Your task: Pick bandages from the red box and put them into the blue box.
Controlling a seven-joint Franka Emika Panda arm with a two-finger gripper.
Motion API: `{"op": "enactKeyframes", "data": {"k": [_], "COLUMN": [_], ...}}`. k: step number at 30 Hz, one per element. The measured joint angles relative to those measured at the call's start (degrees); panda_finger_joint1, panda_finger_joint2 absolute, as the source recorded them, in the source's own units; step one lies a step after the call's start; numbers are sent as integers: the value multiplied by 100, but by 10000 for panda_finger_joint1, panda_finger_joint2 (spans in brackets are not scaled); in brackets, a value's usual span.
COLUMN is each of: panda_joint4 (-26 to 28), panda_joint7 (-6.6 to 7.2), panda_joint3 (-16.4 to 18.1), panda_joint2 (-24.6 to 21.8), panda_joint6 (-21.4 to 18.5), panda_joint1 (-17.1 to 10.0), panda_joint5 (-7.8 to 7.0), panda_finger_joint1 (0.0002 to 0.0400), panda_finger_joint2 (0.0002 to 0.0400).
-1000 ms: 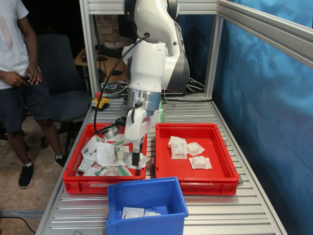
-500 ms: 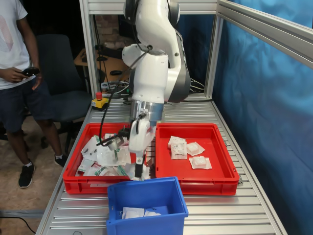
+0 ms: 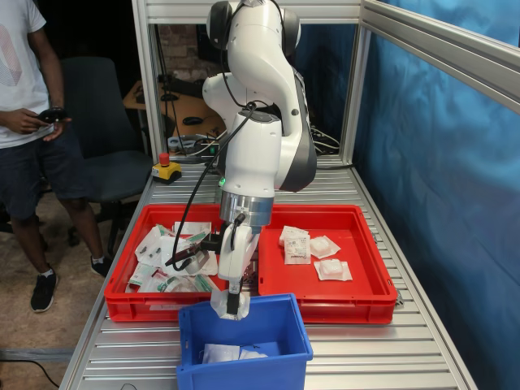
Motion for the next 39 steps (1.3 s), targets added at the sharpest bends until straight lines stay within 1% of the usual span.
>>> {"op": "enactKeyframes", "data": {"k": [14, 15, 16, 17, 21, 22, 26, 27, 31, 32, 35, 36, 39], "panda_joint4": [1, 1, 1, 1, 1, 1, 1, 1, 1, 1, 1, 1, 1], "panda_joint7": [0, 0, 0, 0, 0, 0, 0, 0, 0, 0, 0, 0, 0], "panda_joint3": [0, 0, 0, 0, 0, 0, 0, 0, 0, 0, 0, 0, 0], "panda_joint2": [10, 10, 10, 10, 10, 10, 10, 10, 10, 10, 10, 10, 8], "panda_joint6": [21, 21, 23, 23, 25, 25, 26, 26, 26, 26, 25, 23, -33], "panda_joint1": [0, 0, 0, 0, 0, 0, 0, 0, 0, 0, 0, 0, 0], "panda_joint5": [0, 0, 0, 0, 0, 0, 0, 0, 0, 0, 0, 0, 0], "panda_finger_joint1": [85, 96, 96, 144, 144, 194, 194, 244, 244, 294, 294, 344, 344], "panda_finger_joint2": [85, 96, 96, 144, 144, 194, 194, 244, 244, 294, 294, 344, 344]}}
